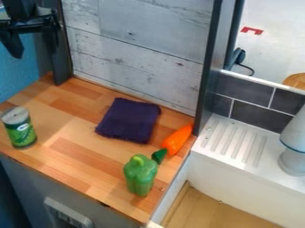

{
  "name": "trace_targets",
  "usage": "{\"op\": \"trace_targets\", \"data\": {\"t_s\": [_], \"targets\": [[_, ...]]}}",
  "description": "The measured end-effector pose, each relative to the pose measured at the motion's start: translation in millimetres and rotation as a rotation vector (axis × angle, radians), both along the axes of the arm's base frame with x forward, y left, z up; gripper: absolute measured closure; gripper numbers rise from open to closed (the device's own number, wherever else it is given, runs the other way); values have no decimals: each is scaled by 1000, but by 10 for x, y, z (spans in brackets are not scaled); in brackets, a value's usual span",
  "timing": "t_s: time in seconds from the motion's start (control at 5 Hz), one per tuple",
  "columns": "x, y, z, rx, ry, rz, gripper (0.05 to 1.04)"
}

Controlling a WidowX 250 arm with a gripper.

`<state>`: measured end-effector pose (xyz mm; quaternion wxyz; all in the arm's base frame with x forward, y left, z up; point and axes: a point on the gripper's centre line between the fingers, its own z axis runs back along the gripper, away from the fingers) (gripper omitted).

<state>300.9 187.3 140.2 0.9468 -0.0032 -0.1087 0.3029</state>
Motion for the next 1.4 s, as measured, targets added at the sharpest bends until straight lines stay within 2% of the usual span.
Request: {"op": "trace_targets", "data": {"t_s": [0.2,0.4,0.6,0.8,1.0,1.2,1.4], "targets": [[-16,-7,-110,-16,28,-16,83],[-185,211,-370,-25,24,-278,83],[-461,303,-510,19,27,-381,83],[-653,243,-468,92,-23,-481,83],[-828,190,-508,147,-22,-483,83],[-865,199,-600,182,-10,-484,83],[-880,254,-863,156,37,-470,83]]}}
